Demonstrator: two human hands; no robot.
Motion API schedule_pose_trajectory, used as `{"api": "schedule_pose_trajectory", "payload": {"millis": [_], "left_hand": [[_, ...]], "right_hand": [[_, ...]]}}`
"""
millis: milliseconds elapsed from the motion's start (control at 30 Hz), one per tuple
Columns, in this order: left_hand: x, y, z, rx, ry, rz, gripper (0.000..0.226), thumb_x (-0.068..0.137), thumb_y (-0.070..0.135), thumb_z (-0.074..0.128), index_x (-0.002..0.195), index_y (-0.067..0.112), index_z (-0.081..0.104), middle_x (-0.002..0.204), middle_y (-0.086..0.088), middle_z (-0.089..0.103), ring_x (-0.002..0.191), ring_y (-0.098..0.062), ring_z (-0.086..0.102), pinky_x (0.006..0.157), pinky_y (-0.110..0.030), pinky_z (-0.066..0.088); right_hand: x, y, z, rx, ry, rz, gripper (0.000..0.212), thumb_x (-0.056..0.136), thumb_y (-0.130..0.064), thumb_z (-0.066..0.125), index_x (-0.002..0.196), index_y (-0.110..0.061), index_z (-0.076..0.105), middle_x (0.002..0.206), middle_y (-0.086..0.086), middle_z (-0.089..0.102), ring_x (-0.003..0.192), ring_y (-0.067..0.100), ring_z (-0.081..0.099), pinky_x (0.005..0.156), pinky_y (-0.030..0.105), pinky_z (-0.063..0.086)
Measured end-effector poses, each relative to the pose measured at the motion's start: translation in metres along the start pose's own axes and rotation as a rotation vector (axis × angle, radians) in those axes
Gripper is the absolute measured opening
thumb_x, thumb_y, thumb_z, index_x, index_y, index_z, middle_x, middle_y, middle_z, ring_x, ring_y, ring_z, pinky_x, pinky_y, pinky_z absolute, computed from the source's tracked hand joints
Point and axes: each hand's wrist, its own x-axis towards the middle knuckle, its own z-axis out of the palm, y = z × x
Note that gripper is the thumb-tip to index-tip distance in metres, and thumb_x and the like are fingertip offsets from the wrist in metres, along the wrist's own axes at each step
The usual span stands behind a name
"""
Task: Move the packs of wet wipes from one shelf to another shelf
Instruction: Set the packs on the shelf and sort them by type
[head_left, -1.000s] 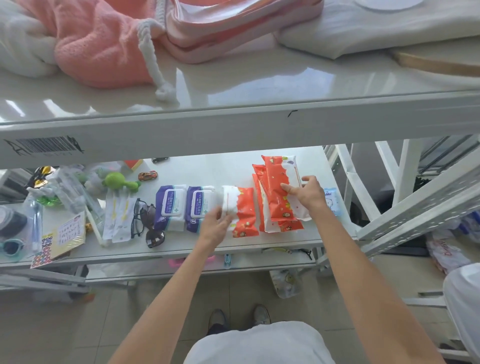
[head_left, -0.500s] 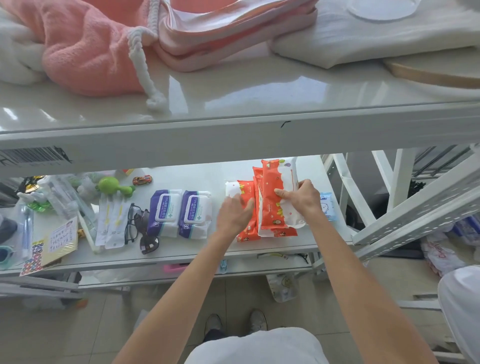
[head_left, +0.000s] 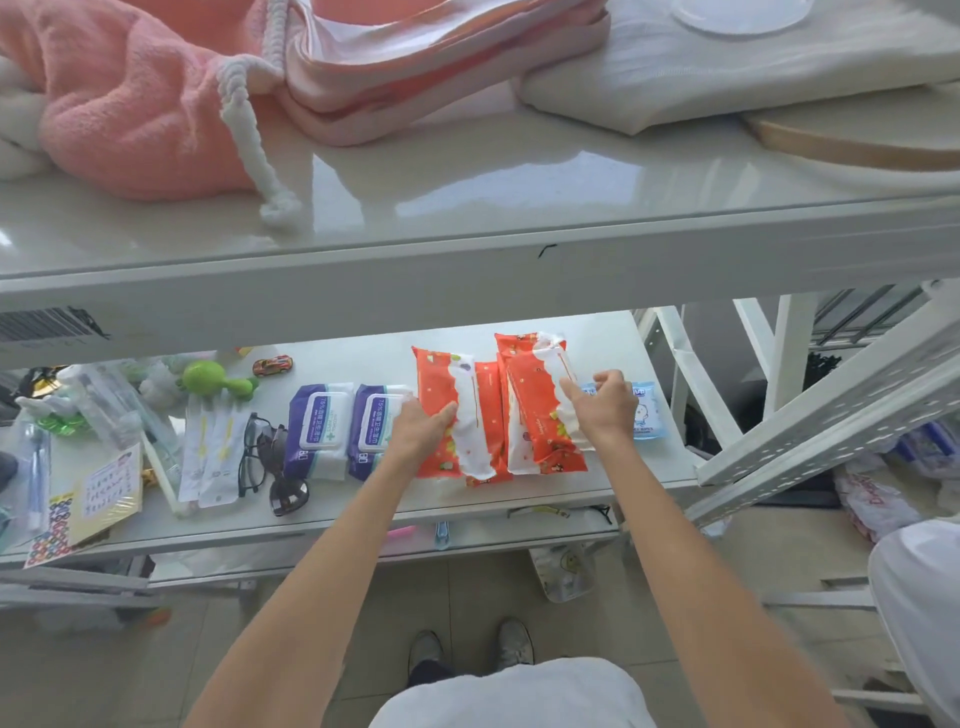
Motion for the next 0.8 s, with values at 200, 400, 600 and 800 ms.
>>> {"api": "schedule_pose_trajectory", "payload": {"millis": [200,400,600,800], "left_hand": [[0.013,-0.01,0.031,0.345,0.071,-0.018,0.082,0.084,0.08,0.048,0.128,0.012,0.061,0.148,-0.023,0.046,0.135,-0.035,0.049,0.11,-0.05,0.045],[0.021,-0.006,0.036,0.098,-0.059,0.017,0.045,0.085,0.047,0.068,0.118,0.017,0.06,0.11,-0.001,0.068,0.101,-0.022,0.066,0.084,-0.036,0.053],[0.028,0.01,0.026,-0.202,-0.246,-0.152,0.05,0.077,0.044,0.077,0.117,0.015,0.068,0.103,-0.008,0.073,0.088,-0.026,0.071,0.079,-0.043,0.059],[0.021,0.003,0.016,-0.325,-0.426,-0.155,0.051,0.085,0.047,0.074,0.125,0.016,0.067,0.099,-0.007,0.077,0.083,-0.025,0.076,0.069,-0.039,0.061]], "right_hand": [[0.007,0.009,0.008,0.097,-0.328,0.089,0.066,0.088,-0.058,0.068,0.13,-0.009,0.058,0.121,0.005,0.069,0.112,0.027,0.066,0.099,0.046,0.054],[0.013,0.003,0.005,0.461,-0.579,0.263,0.053,0.083,-0.019,0.083,0.125,0.0,0.055,0.116,0.02,0.073,0.102,0.035,0.075,0.091,0.053,0.06],[0.018,-0.002,0.01,0.492,-0.667,0.287,0.069,0.062,-0.019,0.092,0.122,0.0,0.064,0.111,0.014,0.077,0.106,0.033,0.074,0.099,0.054,0.055],[0.001,-0.005,0.005,0.585,-0.783,0.311,0.053,0.078,-0.015,0.085,0.126,-0.004,0.064,0.117,0.019,0.075,0.112,0.039,0.071,0.1,0.055,0.055]]}}
